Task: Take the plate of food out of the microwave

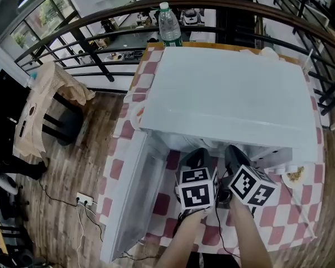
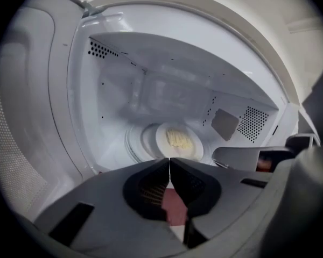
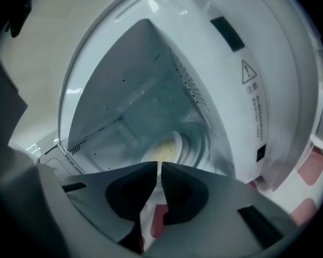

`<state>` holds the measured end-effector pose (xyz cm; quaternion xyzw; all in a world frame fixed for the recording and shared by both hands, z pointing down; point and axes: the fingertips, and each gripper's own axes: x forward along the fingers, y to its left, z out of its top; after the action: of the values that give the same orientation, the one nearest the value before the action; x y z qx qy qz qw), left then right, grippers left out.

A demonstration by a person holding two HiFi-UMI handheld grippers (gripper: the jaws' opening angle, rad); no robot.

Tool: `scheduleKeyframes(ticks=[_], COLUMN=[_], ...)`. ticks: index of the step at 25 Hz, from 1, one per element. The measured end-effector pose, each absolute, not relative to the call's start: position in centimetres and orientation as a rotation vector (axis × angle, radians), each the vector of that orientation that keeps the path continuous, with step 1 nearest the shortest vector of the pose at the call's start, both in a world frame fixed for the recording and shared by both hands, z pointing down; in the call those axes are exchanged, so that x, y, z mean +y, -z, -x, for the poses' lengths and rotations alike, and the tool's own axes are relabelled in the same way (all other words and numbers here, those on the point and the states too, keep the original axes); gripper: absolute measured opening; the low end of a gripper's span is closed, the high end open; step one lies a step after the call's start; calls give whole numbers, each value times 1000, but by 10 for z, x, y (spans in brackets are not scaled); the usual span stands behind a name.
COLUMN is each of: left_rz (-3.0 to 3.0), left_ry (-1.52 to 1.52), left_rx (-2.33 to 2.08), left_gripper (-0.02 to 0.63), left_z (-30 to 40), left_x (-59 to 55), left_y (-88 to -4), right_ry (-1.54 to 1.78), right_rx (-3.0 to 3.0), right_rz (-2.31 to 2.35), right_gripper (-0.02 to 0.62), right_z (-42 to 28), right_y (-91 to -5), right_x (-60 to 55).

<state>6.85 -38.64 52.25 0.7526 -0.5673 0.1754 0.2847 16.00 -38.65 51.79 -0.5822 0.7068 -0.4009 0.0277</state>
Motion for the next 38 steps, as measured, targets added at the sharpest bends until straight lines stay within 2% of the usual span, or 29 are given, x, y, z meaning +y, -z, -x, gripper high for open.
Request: scheduleKeyframes(ticks=[8,10,14,19,21,27,38], left_rz=[-1976,-1980,-1989,-1979,-1975,-1975,-1980], left_ry=[-442,-434,-426,-441,-446,-465,-430], left_rx=[-1472,-1470,-1463,-1448,-1445,-1468,-1457], left_gripper=[34,34,44,58,60,147,150], left_z=[-68,-68,-69,-68,-68,-66,-63], left_x=[-400,-404,-412,-418,-419,-425,-438], left_y=[-530,-529,-527,-534,-537,-540,-535], right_ry=[1271,1295,1317,1337,1333,1307,1319], right_rx=[2140,2125,2107,2096,2096,2093,2081], right_rz=[1844,1841,1844,1843,1855,1886,1881], right_gripper=[51,83,86,156,156,156,164], right_z=[-160,-160,-161,-161,-162,-166,-169], right_y=[-529,-532,-536,-540,-542,-543,-542], right_x=[-400,-402,-406,-411,-411,-418,-427])
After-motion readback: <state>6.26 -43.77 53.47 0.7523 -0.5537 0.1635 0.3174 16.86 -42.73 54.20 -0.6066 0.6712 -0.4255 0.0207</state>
